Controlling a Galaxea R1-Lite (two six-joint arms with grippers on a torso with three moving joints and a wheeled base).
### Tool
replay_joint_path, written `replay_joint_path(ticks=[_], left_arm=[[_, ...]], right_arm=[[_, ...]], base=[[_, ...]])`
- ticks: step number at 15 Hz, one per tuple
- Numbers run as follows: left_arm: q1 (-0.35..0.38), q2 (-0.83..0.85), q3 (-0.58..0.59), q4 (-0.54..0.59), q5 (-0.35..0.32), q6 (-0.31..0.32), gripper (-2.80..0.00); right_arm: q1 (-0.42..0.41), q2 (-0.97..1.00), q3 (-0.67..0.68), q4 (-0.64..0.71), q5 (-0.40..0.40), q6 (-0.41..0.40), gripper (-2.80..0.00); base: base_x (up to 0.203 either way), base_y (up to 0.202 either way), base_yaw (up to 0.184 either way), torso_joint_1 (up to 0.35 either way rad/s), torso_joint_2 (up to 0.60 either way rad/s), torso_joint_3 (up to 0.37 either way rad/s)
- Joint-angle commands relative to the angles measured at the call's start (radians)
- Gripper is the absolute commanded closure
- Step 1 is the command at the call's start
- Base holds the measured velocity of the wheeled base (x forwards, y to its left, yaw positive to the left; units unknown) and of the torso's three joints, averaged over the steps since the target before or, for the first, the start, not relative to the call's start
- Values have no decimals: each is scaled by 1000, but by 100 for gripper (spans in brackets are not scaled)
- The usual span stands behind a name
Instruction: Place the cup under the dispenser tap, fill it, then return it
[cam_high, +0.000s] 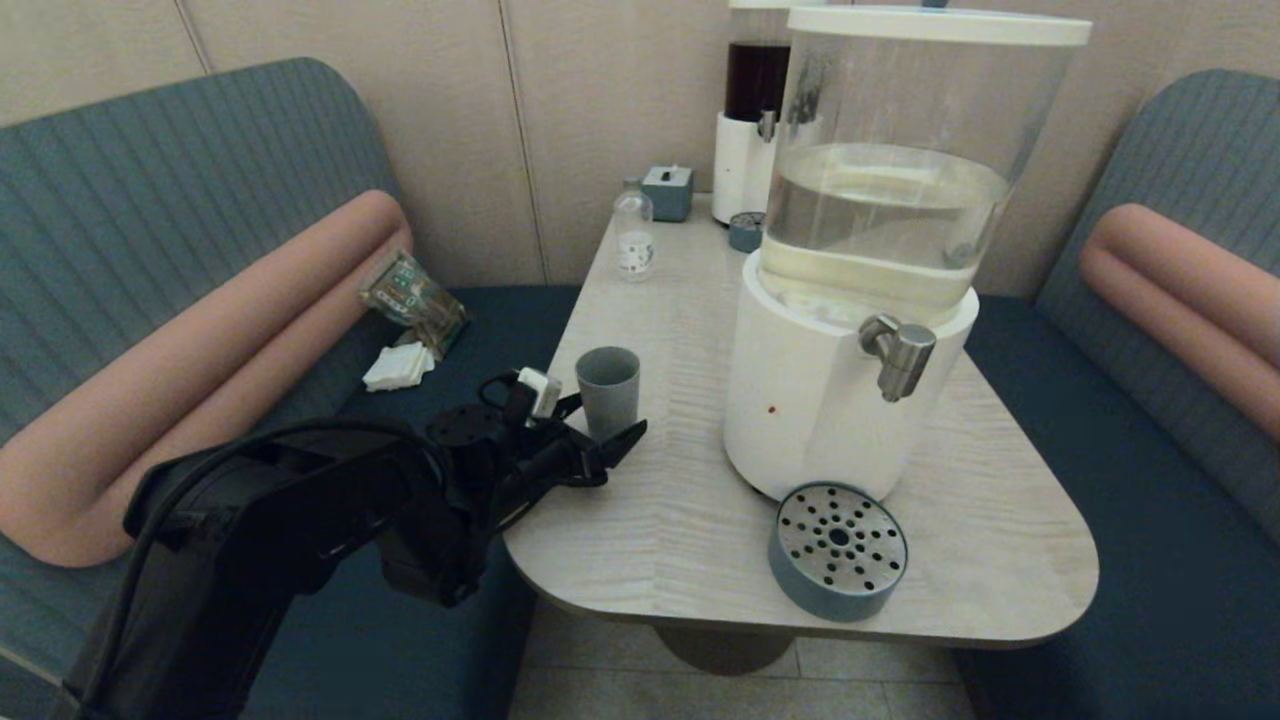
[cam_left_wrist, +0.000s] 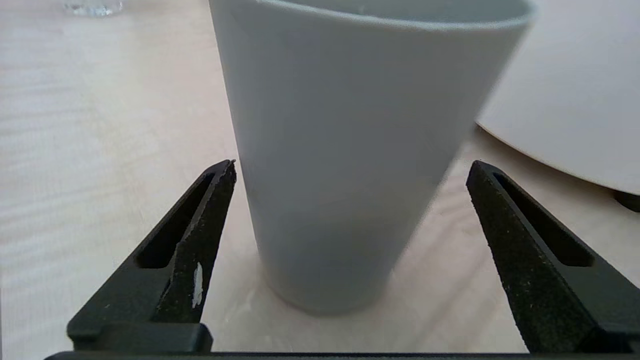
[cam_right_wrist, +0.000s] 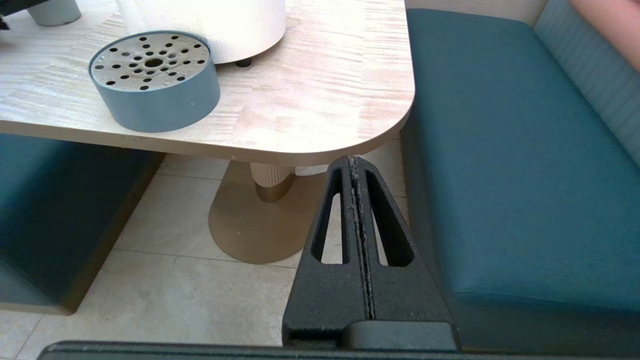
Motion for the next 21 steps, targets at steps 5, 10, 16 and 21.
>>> replay_joint_path(ticks=[5,10,16,21], left_arm=[[-1,-145,216,-9,-3,1,-280],[-1,-433,555,-9,6,1,-280],[0,-1016,934,-5,197,-54,-280],[128,-1485,1092,22,385,-119,-280]], right_arm=[[-1,2,0,0,0,-1,0],[0,0,0,-1,0,-1,0],[-1,2,0,0,0,-1,0],[-1,1,0,0,0,-1,0]], base=[[0,0,0,0,0,0],[0,0,0,0,0,0],[0,0,0,0,0,0],[0,0,0,0,0,0]])
